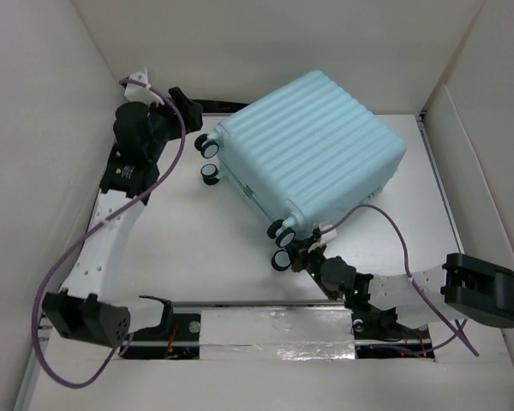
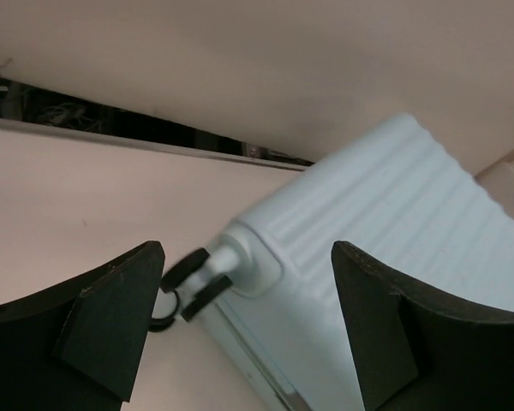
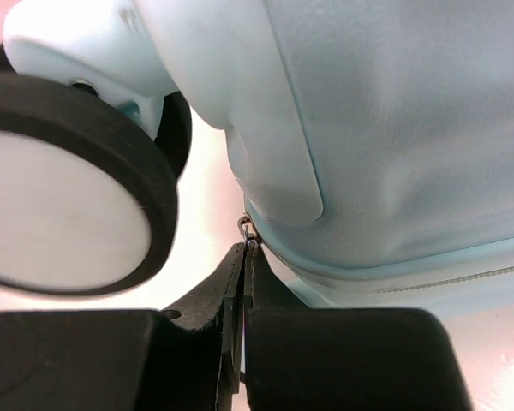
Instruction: Pack the luggage
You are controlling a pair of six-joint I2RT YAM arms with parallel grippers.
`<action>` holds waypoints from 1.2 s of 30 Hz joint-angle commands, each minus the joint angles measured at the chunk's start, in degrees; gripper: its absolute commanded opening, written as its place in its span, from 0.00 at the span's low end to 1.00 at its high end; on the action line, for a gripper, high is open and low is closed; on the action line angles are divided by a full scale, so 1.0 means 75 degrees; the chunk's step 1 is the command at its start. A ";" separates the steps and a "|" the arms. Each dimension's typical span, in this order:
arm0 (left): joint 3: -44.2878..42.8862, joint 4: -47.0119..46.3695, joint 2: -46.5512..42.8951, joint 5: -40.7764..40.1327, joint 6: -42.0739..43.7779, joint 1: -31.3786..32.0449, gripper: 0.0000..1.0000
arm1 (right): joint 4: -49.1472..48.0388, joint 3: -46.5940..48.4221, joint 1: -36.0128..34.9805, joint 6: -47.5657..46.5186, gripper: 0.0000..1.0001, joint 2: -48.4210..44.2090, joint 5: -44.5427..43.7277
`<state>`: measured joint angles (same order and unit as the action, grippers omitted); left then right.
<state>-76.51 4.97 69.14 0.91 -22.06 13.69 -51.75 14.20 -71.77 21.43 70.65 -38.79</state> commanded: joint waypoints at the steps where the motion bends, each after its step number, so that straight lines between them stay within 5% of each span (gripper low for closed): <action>1: -0.0602 0.0777 0.1125 0.1238 0.1633 -0.0407 0.77 | -0.1480 0.0298 -0.0380 0.0085 0.00 -0.0537 0.0858; 5: -0.0358 0.0920 0.1386 0.1041 0.3300 -0.0408 0.90 | -0.1490 0.0264 -0.0380 0.0084 0.00 -0.0561 0.1151; 9: 0.0170 0.0427 0.1281 0.1599 0.3620 -0.0782 0.92 | -0.1702 0.0100 -0.0380 0.0026 0.00 -0.0573 0.1339; 22: -0.0369 0.1059 0.2850 0.2621 0.4231 -0.0456 0.83 | -0.1421 0.0404 -0.0380 -0.0057 0.00 -0.0456 0.1832; 32: -0.0990 0.0896 0.3495 0.2376 0.4325 -0.0361 0.67 | -0.1444 0.0392 -0.0380 -0.0127 0.00 -0.0350 0.1902; 36: -0.1084 0.0779 0.3472 0.1733 0.4430 -0.0361 0.68 | -0.1398 0.0346 -0.0380 -0.0104 0.00 -0.0420 0.1867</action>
<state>-81.52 14.72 96.27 16.05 10.24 10.70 -50.92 13.43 -71.77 19.77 69.10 -32.34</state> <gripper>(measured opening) 0.670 0.021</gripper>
